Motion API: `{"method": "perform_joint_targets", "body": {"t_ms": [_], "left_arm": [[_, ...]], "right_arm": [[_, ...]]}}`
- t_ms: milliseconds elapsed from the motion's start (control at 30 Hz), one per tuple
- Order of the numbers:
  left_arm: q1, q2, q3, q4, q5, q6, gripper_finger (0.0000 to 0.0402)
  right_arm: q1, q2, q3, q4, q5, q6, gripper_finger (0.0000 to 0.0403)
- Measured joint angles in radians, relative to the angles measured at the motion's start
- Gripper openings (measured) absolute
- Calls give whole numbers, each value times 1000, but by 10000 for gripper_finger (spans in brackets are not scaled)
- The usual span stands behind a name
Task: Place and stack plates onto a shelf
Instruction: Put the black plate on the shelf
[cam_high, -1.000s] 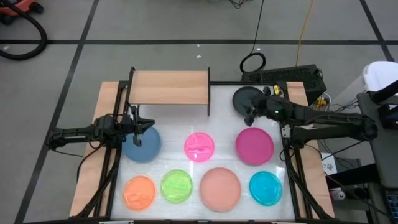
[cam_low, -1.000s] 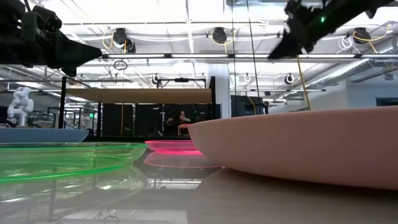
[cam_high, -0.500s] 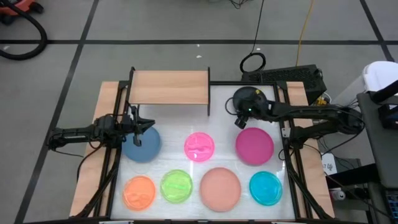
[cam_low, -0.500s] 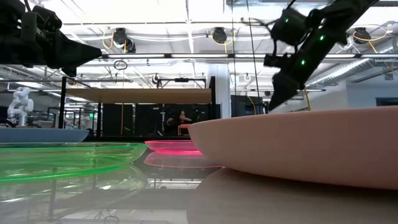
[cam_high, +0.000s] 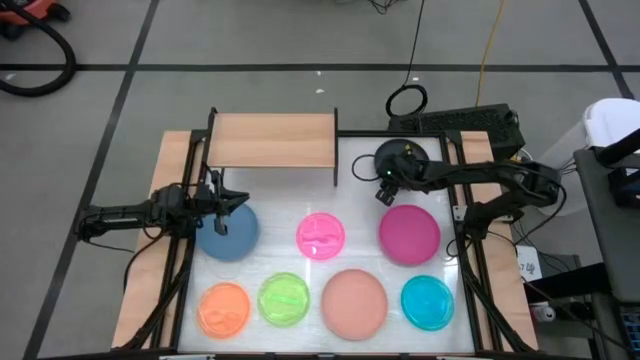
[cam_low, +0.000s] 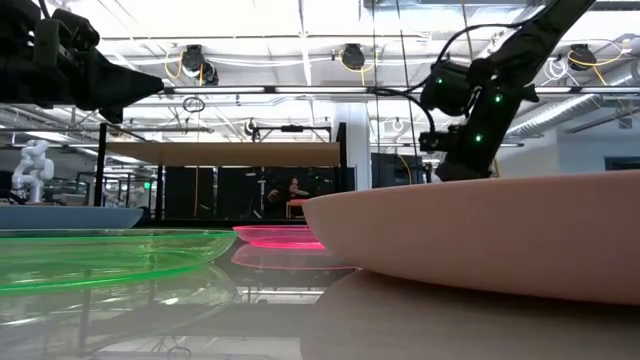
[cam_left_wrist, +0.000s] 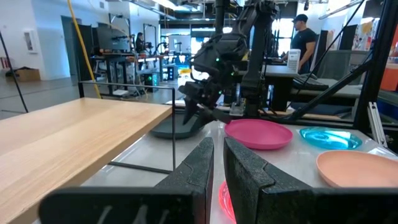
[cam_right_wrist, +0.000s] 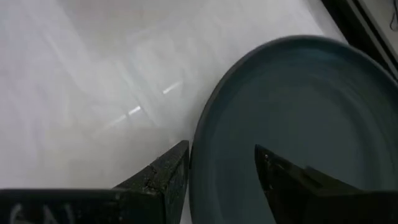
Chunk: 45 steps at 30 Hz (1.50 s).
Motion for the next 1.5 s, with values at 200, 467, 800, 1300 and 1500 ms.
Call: {"method": "perform_joint_targets", "body": {"t_ms": [200, 467, 800, 1300, 1500], "left_arm": [[0, 0, 0, 0, 0, 0, 42], [0, 0, 0, 0, 0, 0, 42], [0, 0, 0, 0, 0, 0, 42], [0, 0, 0, 0, 0, 0, 42], [0, 0, 0, 0, 0, 0, 42]], "right_arm": [[-34, 42, 0, 1, 3, 0, 167], [-40, 56, -5, -8, -1, -26, 75], [55, -158, 32, -27, 117, -11, 3], [309, -142, 627, 33, 217, -274, 1], [324, 68, 784, 44, 180, -385, 1]]}}
